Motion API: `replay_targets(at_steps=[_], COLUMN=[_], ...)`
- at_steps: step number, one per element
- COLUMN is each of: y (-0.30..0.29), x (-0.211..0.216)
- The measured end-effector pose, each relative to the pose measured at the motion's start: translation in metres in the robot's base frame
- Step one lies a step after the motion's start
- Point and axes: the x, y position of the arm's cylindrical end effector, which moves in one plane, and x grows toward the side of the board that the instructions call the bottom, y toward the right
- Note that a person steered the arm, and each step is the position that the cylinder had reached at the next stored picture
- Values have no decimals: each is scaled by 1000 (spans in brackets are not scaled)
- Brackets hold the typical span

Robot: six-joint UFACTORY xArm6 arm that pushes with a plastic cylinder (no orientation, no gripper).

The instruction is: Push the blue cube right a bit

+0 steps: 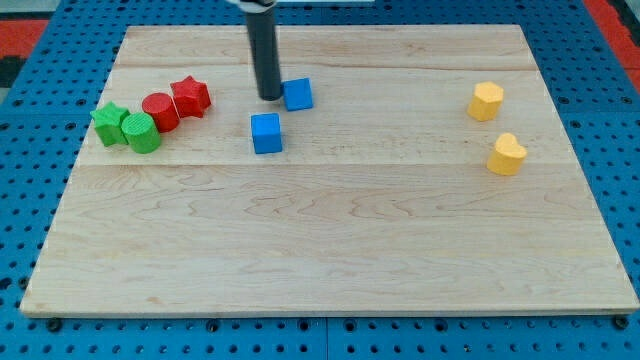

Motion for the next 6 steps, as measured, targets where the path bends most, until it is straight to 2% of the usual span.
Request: replay_targets(at_steps=[1,2,3,5,6], y=[-25,-85,-83,2,0], x=[-1,46,83,69,74])
